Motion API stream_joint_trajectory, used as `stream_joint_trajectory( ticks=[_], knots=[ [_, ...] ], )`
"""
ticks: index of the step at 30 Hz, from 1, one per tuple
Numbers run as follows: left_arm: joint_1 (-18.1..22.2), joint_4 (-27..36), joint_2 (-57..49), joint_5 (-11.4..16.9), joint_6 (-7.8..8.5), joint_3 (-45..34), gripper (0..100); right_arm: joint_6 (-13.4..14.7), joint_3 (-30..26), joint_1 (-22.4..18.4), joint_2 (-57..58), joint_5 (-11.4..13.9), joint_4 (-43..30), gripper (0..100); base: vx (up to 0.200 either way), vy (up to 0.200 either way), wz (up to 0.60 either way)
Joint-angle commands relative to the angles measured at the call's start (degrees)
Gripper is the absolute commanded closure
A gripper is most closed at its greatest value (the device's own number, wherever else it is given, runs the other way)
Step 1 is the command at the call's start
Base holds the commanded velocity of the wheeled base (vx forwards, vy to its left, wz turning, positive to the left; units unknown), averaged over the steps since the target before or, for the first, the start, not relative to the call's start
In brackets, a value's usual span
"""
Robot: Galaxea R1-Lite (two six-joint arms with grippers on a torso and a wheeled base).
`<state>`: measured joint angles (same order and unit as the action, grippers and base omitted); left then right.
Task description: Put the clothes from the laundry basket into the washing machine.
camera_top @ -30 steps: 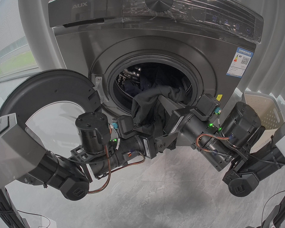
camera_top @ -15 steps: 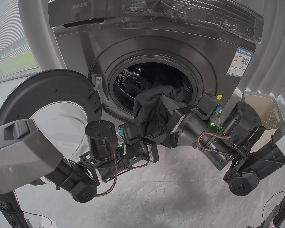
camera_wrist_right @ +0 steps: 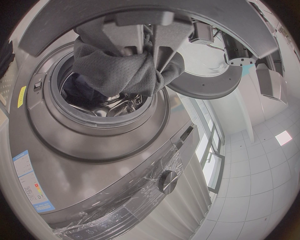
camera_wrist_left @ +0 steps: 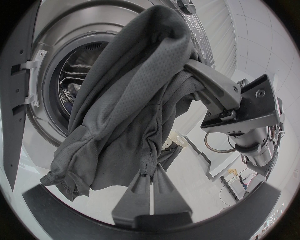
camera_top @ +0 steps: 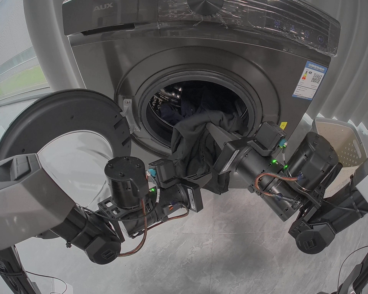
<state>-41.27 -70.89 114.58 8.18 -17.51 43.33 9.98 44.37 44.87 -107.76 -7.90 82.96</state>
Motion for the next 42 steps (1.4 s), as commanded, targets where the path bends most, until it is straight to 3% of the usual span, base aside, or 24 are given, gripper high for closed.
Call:
stream_joint_trajectory(
  ticks=[1,3,4,16,27,28,42],
  knots=[
    [0.4,0.0,-0.8,-0.5,0.02,-0.4,100,0.0,-0.1,0.3,-0.1,0.0,0.1,100,0.0,0.0,0.0],
    [1.0,0.1,0.1,-0.8,0.1,-0.1,100,0.0,-0.1,0.4,-0.1,-0.1,0.1,100,0.0,0.0,0.0],
    [1.0,0.1,0.3,-0.8,0.19,-0.1,0,0.0,-0.1,0.5,-0.1,-0.1,0.1,100,0.0,0.0,0.0],
    [2.1,-0.2,4.8,-1.0,0.02,6.9,0,0.0,-0.1,0.7,0.0,-0.1,0.1,100,0.0,0.0,0.0],
    [2.1,-0.5,5.7,-1.4,-0.07,7.5,0,0.0,-0.6,0.7,-0.1,-0.1,0.2,100,0.0,0.0,0.0],
    [2.1,-0.6,5.7,-1.9,-0.07,7.5,100,0.0,-0.6,0.7,-0.1,-0.1,0.2,100,0.0,0.0,0.0],
    [1.5,-0.9,4.6,-2.6,0.1,7.5,100,0.2,-1.7,0.7,0.1,0.0,0.2,100,0.0,0.0,0.0]
  ],
)
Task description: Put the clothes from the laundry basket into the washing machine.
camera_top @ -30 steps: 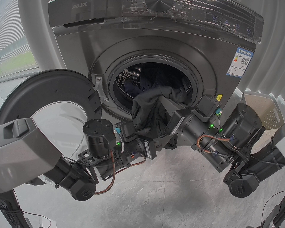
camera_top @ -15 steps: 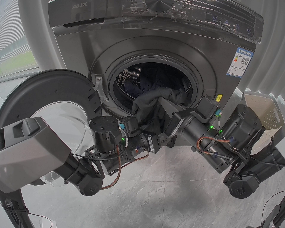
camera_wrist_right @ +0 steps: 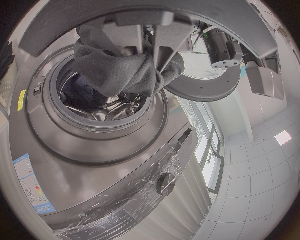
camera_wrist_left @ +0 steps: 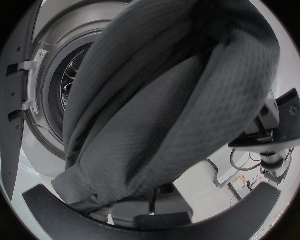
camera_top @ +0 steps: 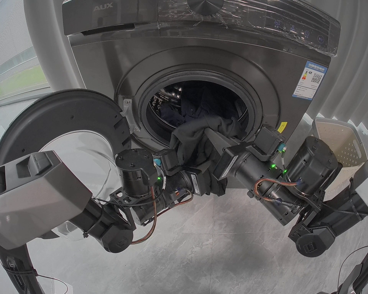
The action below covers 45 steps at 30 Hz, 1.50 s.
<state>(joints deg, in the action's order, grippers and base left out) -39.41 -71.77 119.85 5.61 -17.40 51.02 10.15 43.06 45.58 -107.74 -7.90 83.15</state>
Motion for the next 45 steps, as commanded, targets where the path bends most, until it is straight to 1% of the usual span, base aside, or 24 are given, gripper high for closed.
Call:
stream_joint_trajectory(
  ticks=[1,7,11,12,14,18,22,27,30,32,33,37,39,40,42,43,45],
  knots=[
    [-0.6,0.0,-1.6,0.0,-0.01,-0.7,100,0.0,-0.6,-0.1,0.0,0.0,0.0,100,0.0,0.0,0.0],
    [-3.0,0.6,-6.0,0.0,-0.01,-4.1,100,0.2,-0.5,-0.7,-0.1,0.0,0.2,100,0.0,0.0,0.0],
    [-3.7,0.0,-6.3,-0.2,0.08,-5.9,100,0.3,-0.6,-0.8,-0.1,0.0,0.2,100,0.0,0.0,0.0],
    [-3.8,0.0,-6.4,-0.2,0.08,-6.1,100,0.3,-0.6,-0.8,-0.1,0.0,0.2,0,0.0,0.0,0.0],
    [-4.1,0.0,-6.3,-0.6,0.08,-6.5,100,0.4,-0.7,-0.8,0.0,0.1,0.2,0,0.0,0.0,0.0],
    [-4.1,0.0,-7.3,-0.6,0.08,-6.7,100,0.7,-2.8,-0.1,0.4,0.1,0.1,0,0.0,0.0,0.0],
    [-3.5,0.0,-7.7,-0.6,0.08,-6.5,100,0.7,-3.6,0.0,1.2,0.1,0.0,0,0.0,0.0,0.0],
    [-2.8,0.0,-8.3,-0.6,-0.01,-6.1,100,0.8,-3.6,-1.0,2.5,0.1,-0.4,0,0.0,0.0,0.0],
    [-1.0,0.0,-9.4,-0.8,-0.01,-5.5,100,0.8,-4.4,-2.9,4.3,0.0,-0.5,0,0.0,0.0,0.0],
    [-0.8,0.0,-9.5,-0.8,-0.01,-5.4,100,0.8,-4.6,-3.0,4.5,0.0,-0.4,0,0.0,0.0,0.0],
    [0.4,0.0,-10.9,-0.9,-0.01,-5.3,100,0.8,-6.8,-3.8,5.9,0.0,-0.4,0,0.0,0.0,0.0],
    [0.7,0.3,-15.0,-2.0,-0.01,-4.7,100,0.7,-12.4,-4.6,7.5,0.0,-0.4,0,0.0,0.0,0.0],
    [0.6,0.4,-16.6,-2.1,-0.09,-4.3,100,0.7,-14.2,-5.8,7.6,0.1,-0.3,0,0.0,0.0,0.0],
    [0.6,0.4,-16.6,-2.1,-0.09,-4.3,100,0.7,-14.2,-5.8,7.6,0.1,-0.3,0,0.0,0.0,0.0],
    [0.3,0.4,-18.9,-2.0,-0.36,-4.3,100,0.8,-16.4,-7.3,7.5,0.3,-0.4,0,0.0,0.0,0.0],
    [0.3,0.4,-18.9,-2.0,-0.36,-4.3,100,0.8,-16.4,-7.3,7.5,0.3,-0.4,0,0.0,0.0,0.0],
    [0.0,0.0,-20.4,-1.8,-0.36,-4.8,100,0.8,-18.2,-9.1,6.9,0.7,-0.6,0,0.0,0.0,0.0]
  ],
)
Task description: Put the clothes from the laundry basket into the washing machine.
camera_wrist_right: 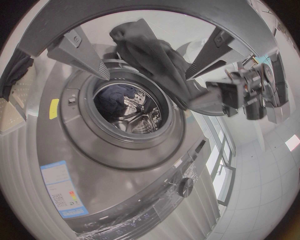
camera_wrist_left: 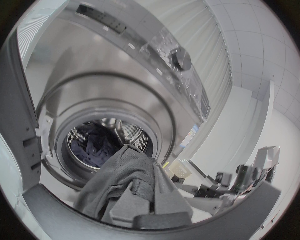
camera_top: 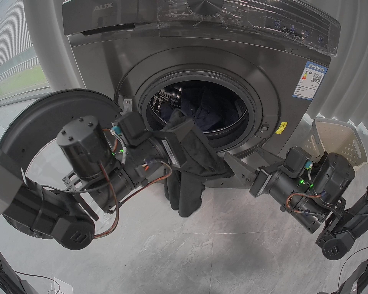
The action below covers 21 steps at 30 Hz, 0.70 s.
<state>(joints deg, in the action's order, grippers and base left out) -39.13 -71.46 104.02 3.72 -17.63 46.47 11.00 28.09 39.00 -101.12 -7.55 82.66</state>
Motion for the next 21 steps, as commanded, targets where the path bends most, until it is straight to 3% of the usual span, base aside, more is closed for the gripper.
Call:
stream_joint_trajectory(
  ticks=[1,13,21],
  knots=[
    [-0.2,-0.3,-4.9,0.1,-0.13,-0.3,100,0.0,-3.6,-2.9,0.0,0.3,-0.2,0,0.0,0.0,0.0],
    [-0.6,-0.3,-7.8,0.7,-0.04,-0.2,100,0.0,-6.6,-4.6,-5.1,1.7,-0.1,0,0.0,0.0,0.0],
    [-0.6,-0.4,-8.3,0.7,-0.13,-0.7,100,-0.2,-3.0,-3.2,-9.2,1.7,0.7,0,0.0,0.0,0.0]
  ],
)
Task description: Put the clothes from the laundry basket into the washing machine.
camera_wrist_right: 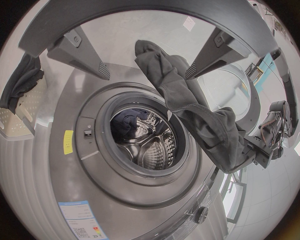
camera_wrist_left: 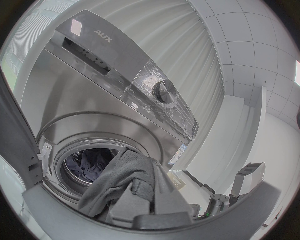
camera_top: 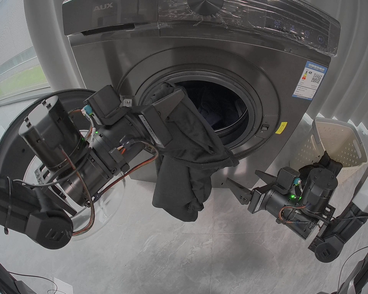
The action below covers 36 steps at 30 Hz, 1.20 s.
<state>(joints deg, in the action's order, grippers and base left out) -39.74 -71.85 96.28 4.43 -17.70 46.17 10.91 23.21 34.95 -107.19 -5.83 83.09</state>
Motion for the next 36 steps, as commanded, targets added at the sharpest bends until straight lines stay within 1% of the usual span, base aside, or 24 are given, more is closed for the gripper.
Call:
stream_joint_trajectory(
  ticks=[1,7,15,22,24,30,35,36],
  knots=[
    [-0.2,0.0,-0.7,0.0,-0.05,-0.6,100,0.0,2.8,1.3,-3.3,0.1,0.2,0,0.0,0.0,0.0],
    [-1.7,0.0,-0.7,-0.2,0.03,-1.0,100,0.0,6.1,2.5,-3.9,0.6,0.4,0,0.0,0.0,0.0],
    [-1.7,0.0,-0.7,-0.3,0.03,-1.0,100,-0.2,10.4,2.5,-4.1,0.5,0.3,0,0.0,0.0,0.0],
    [-1.7,0.0,-0.7,-0.4,0.03,-0.9,100,-0.1,13.4,2.5,-6.4,0.5,0.4,0,0.0,0.0,0.0],
    [-1.7,0.0,-0.6,-0.4,0.03,-0.9,100,-0.1,14.9,2.7,-7.5,0.6,0.5,0,0.0,0.0,0.0],
    [-1.5,0.0,-0.3,-0.3,0.03,-0.9,100,0.0,17.1,3.5,-9.1,0.7,0.8,0,0.0,0.0,0.0],
    [-1.2,0.0,0.0,-0.4,0.03,-0.9,100,-0.4,17.6,4.5,-9.7,1.4,3.5,0,0.0,0.0,0.0],
    [-1.1,0.0,0.0,-0.5,0.03,-0.9,100,-0.4,17.7,4.8,-9.7,1.4,3.7,100,0.0,0.0,0.0]
  ],
)
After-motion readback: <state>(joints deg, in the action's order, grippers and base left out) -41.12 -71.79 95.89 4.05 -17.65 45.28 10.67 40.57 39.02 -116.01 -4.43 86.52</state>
